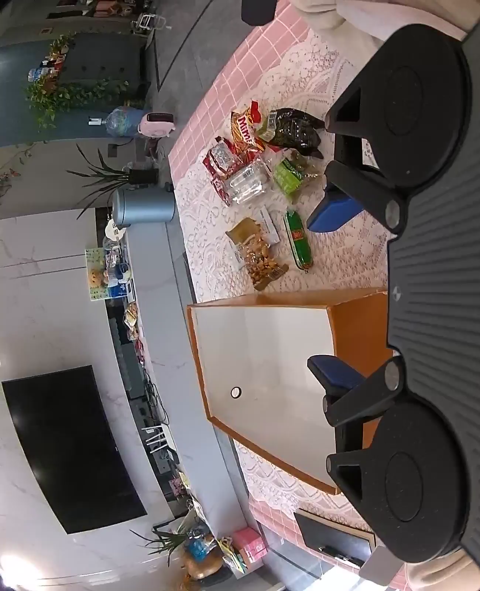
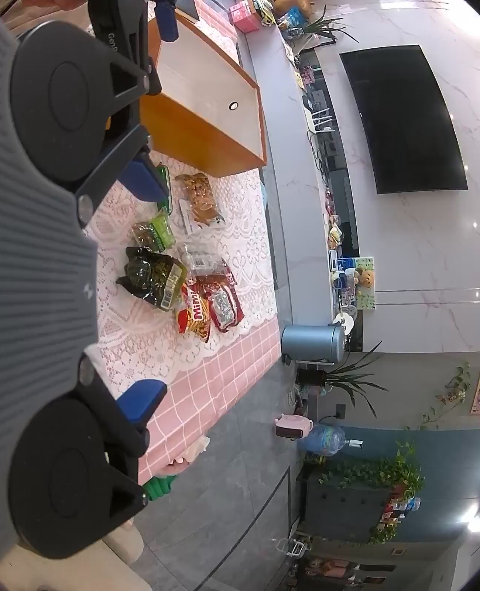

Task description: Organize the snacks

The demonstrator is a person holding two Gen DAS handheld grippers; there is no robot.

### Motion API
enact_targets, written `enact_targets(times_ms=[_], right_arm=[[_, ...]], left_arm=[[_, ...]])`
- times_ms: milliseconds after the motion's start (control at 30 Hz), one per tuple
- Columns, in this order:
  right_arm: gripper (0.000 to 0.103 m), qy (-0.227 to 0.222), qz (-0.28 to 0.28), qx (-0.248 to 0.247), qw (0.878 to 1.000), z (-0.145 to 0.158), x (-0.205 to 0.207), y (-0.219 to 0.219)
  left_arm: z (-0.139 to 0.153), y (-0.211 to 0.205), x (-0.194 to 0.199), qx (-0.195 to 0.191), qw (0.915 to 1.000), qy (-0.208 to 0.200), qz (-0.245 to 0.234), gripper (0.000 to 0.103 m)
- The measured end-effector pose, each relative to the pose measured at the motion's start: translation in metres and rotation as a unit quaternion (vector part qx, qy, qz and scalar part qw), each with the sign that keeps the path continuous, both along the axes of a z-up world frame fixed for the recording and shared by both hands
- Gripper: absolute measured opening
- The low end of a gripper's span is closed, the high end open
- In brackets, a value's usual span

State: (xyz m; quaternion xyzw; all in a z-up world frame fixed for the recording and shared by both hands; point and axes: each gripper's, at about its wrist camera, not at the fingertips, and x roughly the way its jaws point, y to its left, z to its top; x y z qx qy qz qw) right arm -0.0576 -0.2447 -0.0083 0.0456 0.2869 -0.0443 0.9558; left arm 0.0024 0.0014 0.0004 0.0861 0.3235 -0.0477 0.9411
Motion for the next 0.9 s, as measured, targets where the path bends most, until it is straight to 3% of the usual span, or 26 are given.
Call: enact_targets(times_ms=[233,900], right_arm=[[0.099,0.001,0.000,-0.004,1.000,0.0005,-0.0009,0.0008],[0.099,0.011,-0.004,0.000,1.000,-0.0026,-0.0023,0.0017]], left_arm=[[0.0102,0.0122,-0.0061,-0.014,0.9999,-0.002,0.004,0.086],[0.0045,0.0053,-0.0068,-0.012,0.9999,-0.006,0.007,0.086]])
